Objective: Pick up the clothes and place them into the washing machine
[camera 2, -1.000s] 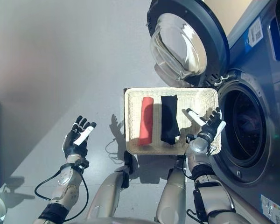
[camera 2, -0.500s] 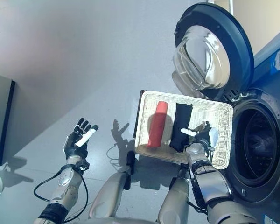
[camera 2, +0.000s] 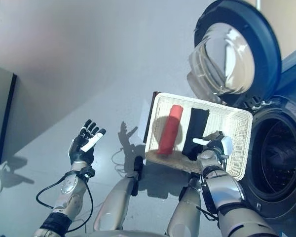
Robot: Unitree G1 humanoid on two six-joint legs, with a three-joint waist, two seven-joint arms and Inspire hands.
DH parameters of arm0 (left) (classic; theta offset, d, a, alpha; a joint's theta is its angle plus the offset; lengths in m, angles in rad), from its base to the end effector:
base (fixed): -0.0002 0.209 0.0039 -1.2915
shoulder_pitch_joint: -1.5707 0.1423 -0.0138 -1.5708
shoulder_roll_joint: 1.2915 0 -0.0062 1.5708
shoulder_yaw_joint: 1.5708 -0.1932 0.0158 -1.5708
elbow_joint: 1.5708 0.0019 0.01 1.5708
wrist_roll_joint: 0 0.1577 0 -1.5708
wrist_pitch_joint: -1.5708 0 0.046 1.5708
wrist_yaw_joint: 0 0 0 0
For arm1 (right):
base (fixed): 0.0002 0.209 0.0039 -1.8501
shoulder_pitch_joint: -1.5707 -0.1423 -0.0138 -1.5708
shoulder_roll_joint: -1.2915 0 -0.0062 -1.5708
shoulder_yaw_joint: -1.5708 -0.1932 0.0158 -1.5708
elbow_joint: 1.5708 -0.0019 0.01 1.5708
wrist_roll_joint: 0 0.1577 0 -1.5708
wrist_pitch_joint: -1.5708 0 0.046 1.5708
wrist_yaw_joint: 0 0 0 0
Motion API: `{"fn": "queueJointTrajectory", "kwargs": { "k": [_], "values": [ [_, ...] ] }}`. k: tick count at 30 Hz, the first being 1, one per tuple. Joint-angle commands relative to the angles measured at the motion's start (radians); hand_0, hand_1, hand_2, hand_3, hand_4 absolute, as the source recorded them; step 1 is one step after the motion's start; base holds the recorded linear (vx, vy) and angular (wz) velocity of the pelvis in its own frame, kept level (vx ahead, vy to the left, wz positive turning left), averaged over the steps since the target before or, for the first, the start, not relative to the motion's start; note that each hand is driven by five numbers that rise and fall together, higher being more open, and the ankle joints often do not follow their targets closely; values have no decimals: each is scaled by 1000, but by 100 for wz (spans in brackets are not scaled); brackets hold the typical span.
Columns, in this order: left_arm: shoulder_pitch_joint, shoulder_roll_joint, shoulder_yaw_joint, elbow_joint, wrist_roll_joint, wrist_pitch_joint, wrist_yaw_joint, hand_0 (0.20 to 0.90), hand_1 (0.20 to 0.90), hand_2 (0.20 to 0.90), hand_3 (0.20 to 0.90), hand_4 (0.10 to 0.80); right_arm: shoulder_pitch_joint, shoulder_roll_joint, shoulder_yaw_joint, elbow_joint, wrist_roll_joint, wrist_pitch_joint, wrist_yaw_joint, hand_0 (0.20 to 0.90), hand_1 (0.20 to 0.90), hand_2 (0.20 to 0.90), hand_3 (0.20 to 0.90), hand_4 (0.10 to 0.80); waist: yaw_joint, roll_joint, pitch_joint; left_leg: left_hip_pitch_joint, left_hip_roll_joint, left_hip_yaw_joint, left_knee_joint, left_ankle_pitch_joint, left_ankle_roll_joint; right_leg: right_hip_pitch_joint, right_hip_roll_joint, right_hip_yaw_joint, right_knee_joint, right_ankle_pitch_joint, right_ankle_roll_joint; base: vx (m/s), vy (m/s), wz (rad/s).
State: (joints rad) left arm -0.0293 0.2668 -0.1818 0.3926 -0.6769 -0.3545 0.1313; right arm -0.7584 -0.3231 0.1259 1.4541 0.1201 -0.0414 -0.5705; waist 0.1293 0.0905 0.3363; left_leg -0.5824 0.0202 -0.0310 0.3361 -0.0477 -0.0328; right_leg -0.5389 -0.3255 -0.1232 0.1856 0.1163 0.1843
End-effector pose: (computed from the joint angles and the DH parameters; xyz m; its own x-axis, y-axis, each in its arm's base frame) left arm 0.2132 0.1915 -0.0225 0.9774 0.1795 -0.1118 -0.2071 0.9190 -0.3354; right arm 0.3085 -0.2336 -0.0109 0.6587 -0.6792 -0.3238 0.4411 0.6972 -0.5651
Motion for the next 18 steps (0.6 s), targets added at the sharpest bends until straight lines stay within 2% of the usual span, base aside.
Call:
{"fn": "queueJointTrajectory", "kwargs": {
  "k": [1,8,12,16,18],
  "values": [
    [35,94,22,-151,29,-57,12,900,900,900,900,800,-38,-15,24,-31,-44,-9,-65,900,900,900,900,800,26,-13,-14,-84,8,-1,86,-20,-36,-9,-37,57,115,-38,-1,0,0,0],
    [30,91,13,-167,27,-45,28,900,900,900,900,800,-83,21,40,-1,-61,29,-70,900,900,900,900,800,45,-9,-2,-164,2,-5,200,-67,-17,-84,-32,69,217,-81,-12,1,19,-3],
    [27,99,-3,-197,25,-35,17,900,900,900,900,800,-88,2,14,66,-64,79,-67,900,900,900,900,800,67,9,-4,-215,-8,-10,259,-88,-7,-128,-39,67,277,-110,-15,6,11,6],
    [27,99,-4,-197,25,-35,17,900,900,900,900,800,-88,1,13,66,-64,79,-67,900,900,900,900,800,68,9,-5,-217,-8,-10,260,-89,-7,-130,-39,67,278,-110,-15,1,10,7],
    [37,105,4,-206,22,-30,16,900,900,900,900,800,-67,-35,-12,94,-90,121,-63,900,900,900,900,800,85,22,-11,-275,-15,-11,328,-114,6,-207,-43,86,373,-148,-23,-10,43,15]
  ]
}}
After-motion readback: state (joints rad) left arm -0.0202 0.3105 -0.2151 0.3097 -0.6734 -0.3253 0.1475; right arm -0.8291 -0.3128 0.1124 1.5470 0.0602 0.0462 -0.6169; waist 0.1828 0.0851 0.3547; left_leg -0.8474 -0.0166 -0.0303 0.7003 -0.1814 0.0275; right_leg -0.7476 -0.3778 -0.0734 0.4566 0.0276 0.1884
